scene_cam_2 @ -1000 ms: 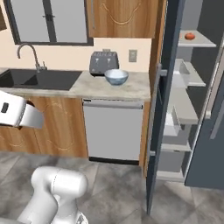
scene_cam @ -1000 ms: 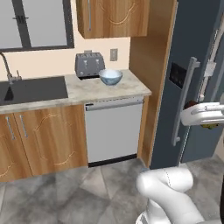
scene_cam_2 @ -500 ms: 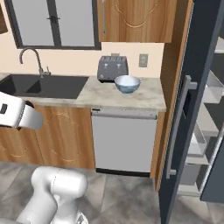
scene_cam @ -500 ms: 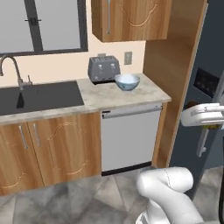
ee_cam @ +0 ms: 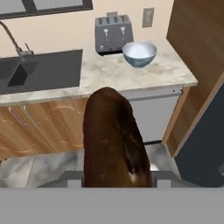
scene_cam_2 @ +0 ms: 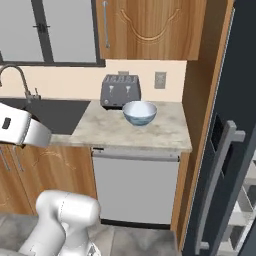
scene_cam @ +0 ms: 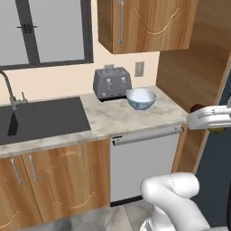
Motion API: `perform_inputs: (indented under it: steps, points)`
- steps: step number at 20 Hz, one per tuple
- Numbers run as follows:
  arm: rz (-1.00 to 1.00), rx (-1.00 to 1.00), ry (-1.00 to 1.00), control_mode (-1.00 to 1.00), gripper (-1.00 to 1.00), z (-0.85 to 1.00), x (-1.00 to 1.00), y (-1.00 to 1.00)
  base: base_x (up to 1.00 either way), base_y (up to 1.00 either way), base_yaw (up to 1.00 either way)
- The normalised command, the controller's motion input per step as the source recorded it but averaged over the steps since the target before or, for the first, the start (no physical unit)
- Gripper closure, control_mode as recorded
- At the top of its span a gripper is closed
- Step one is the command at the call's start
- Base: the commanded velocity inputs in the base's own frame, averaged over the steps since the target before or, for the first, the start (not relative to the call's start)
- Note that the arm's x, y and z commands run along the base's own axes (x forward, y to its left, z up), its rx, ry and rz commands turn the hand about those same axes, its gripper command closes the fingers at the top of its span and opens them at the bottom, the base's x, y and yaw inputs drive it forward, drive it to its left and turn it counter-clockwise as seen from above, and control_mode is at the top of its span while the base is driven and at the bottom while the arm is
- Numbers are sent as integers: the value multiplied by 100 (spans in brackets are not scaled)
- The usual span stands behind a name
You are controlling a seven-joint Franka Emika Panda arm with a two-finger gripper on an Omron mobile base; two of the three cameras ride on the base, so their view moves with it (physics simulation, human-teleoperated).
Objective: Take the squash, sweet potato, and squash from the freezer and place them in the bowl on the counter.
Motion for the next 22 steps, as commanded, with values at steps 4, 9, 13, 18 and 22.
perform_inputs:
  steps: [4,9,13,18,22]
  points:
    - [0,0,0,100,100,0,0,0,82,-8,-5]
    - [0,0,0,100,100,0,0,0,79,-9,-4]
    - [0,0,0,100,100,0,0,0,61,-17,0]
    - [0,0,0,100,100,0,0,0,38,-32,2]
    - [0,0,0,100,100,0,0,0,0,-65,6]
